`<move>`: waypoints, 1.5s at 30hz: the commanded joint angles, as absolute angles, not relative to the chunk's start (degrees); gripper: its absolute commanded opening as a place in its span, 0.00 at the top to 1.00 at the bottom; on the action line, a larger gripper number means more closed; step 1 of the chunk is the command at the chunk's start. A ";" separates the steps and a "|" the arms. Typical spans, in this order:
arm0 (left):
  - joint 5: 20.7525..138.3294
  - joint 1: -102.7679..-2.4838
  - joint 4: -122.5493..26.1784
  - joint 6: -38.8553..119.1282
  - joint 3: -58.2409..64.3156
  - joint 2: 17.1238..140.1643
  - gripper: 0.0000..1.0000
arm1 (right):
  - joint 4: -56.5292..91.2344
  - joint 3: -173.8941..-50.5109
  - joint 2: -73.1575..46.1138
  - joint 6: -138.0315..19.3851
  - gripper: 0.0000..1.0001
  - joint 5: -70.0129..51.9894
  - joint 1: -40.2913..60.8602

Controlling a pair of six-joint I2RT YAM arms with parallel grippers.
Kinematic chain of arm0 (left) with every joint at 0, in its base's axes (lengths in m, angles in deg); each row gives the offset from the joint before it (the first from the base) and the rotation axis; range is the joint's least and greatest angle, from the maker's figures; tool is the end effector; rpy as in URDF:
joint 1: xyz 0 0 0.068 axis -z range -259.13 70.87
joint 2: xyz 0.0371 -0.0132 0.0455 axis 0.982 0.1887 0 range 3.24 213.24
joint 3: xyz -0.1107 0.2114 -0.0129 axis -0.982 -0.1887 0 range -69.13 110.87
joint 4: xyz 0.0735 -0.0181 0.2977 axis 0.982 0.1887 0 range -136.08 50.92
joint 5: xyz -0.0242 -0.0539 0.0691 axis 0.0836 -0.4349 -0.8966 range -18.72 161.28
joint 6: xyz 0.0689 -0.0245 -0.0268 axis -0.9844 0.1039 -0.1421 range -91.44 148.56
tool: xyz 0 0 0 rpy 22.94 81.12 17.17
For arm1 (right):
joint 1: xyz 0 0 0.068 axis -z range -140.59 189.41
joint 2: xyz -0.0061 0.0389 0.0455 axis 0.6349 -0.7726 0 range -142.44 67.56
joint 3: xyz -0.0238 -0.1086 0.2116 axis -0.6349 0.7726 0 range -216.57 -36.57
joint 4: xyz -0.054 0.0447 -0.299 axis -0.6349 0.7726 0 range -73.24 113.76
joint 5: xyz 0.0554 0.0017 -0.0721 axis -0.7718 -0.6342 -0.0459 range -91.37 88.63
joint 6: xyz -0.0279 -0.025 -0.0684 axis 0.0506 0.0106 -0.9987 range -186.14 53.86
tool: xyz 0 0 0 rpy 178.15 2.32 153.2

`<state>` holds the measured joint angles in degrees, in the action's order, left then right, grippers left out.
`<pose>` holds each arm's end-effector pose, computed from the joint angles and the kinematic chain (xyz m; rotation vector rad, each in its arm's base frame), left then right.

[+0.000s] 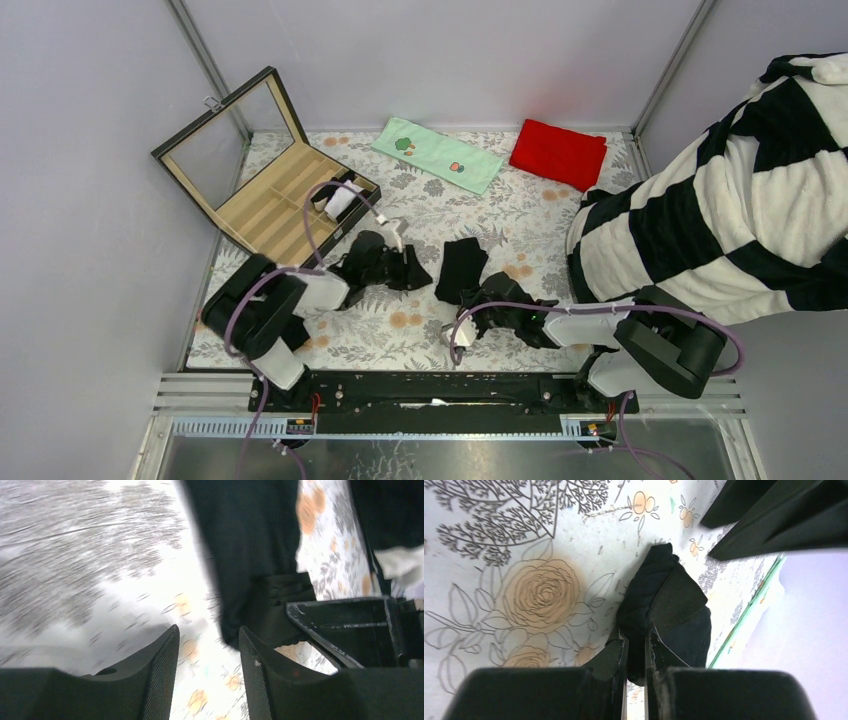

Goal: Roll the underwear
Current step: Roll the underwear to the center of the board.

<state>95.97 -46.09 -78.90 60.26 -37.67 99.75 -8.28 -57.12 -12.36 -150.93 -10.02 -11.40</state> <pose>0.2681 -0.2075 0.0286 0.3007 2.2692 -1.0910 0.1796 0.2363 0.0383 -2.0380 0.7383 -0.1774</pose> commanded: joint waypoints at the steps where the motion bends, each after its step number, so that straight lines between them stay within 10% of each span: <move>1: 85.95 -48.94 -71.48 64.63 -42.00 89.75 0.45 | -11.16 -55.99 -11.76 -144.28 1.00 -9.48 -14.15; 16: 81.38 -48.90 -51.81 64.88 -46.64 63.61 0.42 | -21.37 -59.57 -16.48 -119.11 1.00 -9.99 -33.09; 45: 87.81 -46.09 -53.12 63.91 -48.89 63.91 0.45 | -37.88 -54.33 -17.43 -61.28 1.00 -22.28 -25.09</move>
